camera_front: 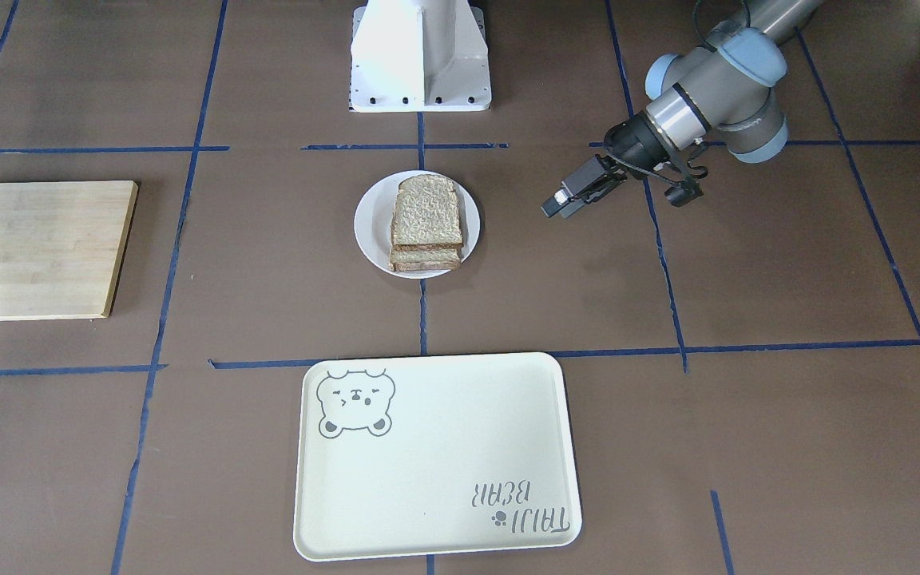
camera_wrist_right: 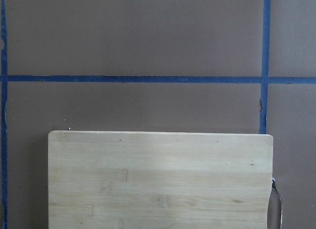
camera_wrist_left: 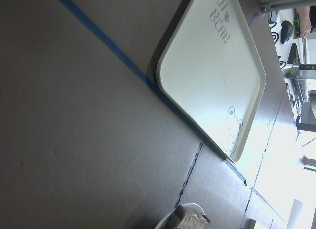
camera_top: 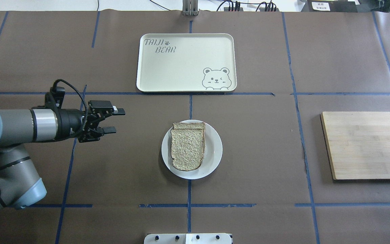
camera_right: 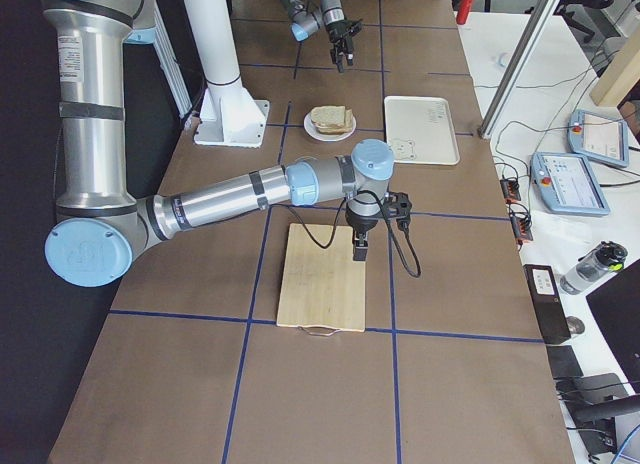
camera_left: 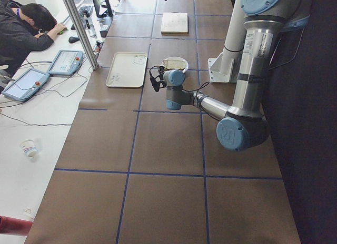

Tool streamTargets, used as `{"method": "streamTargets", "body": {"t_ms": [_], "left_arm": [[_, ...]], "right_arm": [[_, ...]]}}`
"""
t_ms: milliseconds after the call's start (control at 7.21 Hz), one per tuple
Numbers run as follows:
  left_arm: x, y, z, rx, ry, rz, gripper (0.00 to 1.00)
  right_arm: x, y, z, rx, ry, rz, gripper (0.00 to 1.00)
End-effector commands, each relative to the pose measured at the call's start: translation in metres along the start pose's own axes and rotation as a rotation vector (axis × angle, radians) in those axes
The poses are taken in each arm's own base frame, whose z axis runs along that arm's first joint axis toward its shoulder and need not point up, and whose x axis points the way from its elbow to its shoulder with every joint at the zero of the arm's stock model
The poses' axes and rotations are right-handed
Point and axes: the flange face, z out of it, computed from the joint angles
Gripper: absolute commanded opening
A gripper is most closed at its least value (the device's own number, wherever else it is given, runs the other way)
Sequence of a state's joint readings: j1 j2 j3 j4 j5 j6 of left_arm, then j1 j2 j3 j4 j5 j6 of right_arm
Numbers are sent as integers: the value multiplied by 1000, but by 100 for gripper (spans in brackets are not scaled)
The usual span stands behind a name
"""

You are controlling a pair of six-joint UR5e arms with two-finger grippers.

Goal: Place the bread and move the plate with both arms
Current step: 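Move the left gripper to the plate rim nearest it and grip the rim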

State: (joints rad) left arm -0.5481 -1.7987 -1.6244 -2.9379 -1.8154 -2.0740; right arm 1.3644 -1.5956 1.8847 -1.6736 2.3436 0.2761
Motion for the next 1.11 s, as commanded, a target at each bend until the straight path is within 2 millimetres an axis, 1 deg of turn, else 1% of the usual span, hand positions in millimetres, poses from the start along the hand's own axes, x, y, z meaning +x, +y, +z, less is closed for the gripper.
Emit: {"method": "streamTargets", "body": {"t_ms": [0,139,277,555,832,971], "left_arm": [[-12,21,47,-34,-32,-6,50],[-19,27,66,-47,-51,-9,48],[-22,33,74,-56,-59,-11,47],[-30,48,83,-80,-74,-13,47],[-34,54,86,-91,-81,-14,47],[-31,57,96,-94,-79,-13,47]], "right_arm": [[6,-1,0,-1,-3,11,99],[6,-1,0,-1,-4,11,99],[6,-1,0,-1,-4,11,99],[6,-1,0,-1,-4,11,99],[7,0,0,-1,-4,13,99],[9,0,-2,2,-4,16,99]]}}
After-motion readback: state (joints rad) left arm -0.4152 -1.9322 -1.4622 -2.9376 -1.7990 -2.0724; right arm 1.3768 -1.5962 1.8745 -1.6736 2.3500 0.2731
